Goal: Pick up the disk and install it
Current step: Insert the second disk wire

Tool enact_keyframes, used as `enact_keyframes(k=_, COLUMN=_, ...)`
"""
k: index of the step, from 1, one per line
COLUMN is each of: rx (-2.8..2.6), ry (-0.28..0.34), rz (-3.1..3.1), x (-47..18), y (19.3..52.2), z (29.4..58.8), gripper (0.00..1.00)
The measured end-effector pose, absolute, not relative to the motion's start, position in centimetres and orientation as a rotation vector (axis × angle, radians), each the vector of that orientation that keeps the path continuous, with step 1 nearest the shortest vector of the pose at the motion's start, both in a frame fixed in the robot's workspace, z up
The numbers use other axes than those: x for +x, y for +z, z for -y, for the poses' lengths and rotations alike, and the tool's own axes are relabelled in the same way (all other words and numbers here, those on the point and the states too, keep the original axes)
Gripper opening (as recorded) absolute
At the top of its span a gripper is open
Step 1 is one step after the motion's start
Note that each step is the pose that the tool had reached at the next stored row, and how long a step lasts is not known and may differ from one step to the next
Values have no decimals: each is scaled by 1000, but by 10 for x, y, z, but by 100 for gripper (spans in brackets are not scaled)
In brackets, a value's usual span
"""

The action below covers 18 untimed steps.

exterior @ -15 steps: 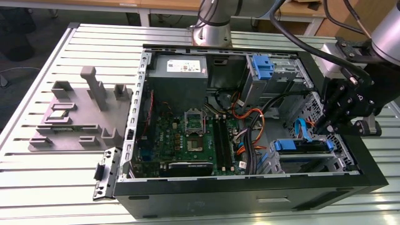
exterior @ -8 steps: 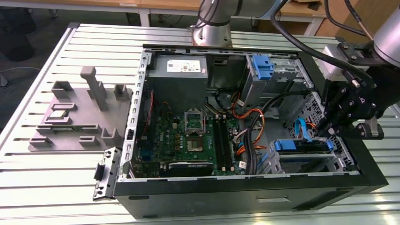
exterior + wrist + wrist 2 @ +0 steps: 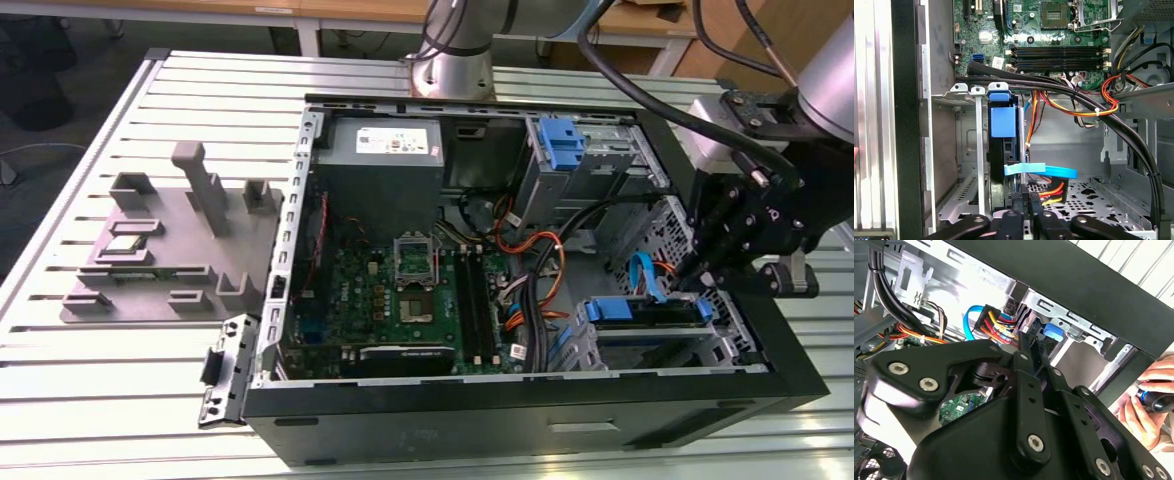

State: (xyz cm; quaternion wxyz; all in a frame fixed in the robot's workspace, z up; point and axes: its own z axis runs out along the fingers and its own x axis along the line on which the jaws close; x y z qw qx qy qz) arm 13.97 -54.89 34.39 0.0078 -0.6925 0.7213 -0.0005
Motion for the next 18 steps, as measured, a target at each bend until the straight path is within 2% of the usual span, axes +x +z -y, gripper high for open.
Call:
enact_keyframes(k=1, rx=-2165, ry=-2, rz=-2255, x=140, y=344, z=549, gripper=16)
enact_keyframes(k=8, rx=-2166, ry=-4, rz=-2256, x=140, y=344, z=549, gripper=16)
enact_keyframes(k=18, rx=-2166, ry=-53, rz=-2256, x=133, y=344, z=550, gripper=16)
